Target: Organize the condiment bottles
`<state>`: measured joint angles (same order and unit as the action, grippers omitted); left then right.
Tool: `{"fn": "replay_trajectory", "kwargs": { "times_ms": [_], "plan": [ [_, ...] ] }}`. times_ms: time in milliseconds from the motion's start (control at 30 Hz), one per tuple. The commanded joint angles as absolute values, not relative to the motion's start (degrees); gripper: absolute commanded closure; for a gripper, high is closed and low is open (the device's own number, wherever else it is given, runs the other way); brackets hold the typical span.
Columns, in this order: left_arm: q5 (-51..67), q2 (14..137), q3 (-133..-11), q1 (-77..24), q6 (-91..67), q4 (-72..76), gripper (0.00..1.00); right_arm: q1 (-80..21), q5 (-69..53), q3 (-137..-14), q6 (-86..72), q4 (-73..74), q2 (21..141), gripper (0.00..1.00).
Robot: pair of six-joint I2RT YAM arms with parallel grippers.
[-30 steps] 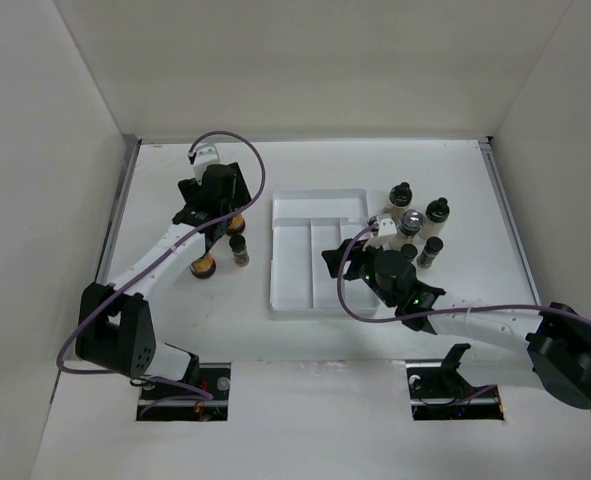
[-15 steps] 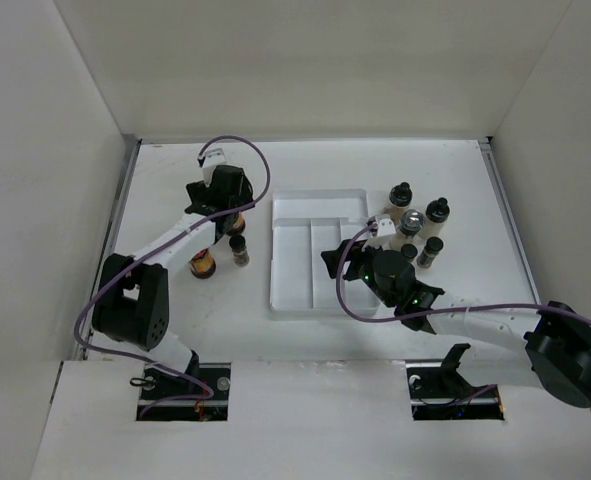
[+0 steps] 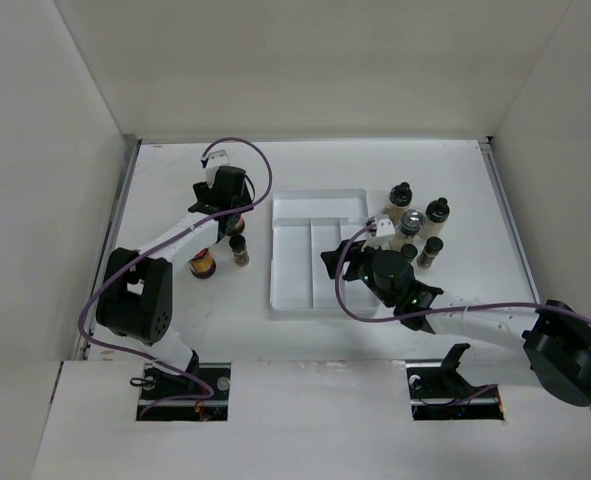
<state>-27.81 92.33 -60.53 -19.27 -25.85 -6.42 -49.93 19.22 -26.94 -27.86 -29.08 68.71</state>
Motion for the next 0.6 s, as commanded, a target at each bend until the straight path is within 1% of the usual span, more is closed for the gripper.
{"fn": "replay_trajectory", "kwargs": {
  "times_ms": [0, 67, 233, 333, 567],
  "plan": [
    [-30.1, 89.6, -64.5, -19.7, -25.0, -3.3, 0.57, -49.8, 19.8, -28.8, -27.8, -32.2, 68.6, 0.28],
    [-31.0, 88.0, -65.7, -19.7, -24.0, -2.5, 0.59, -49.6, 20.0, -28.7, -28.0, -32.2, 68.6, 0.28],
    [-31.0, 86.0, -72.1, -20.0, -21.5, -2.8, 0.6, -48.2, 20.0, -28.0, -28.6, -32.9, 68.4, 0.27],
    [-30.8, 85.9, -75.7, -22.2, -20.7, -2.9, 0.6, -47.6, 19.9, -27.6, -29.3, -32.9, 67.8, 0.25],
    [-28.7, 91.9, -83.0, -29.7, -20.4, -2.4, 0.6, -45.2, 20.3, -26.5, -30.8, -33.0, 67.0, 0.25]
  ]
}}
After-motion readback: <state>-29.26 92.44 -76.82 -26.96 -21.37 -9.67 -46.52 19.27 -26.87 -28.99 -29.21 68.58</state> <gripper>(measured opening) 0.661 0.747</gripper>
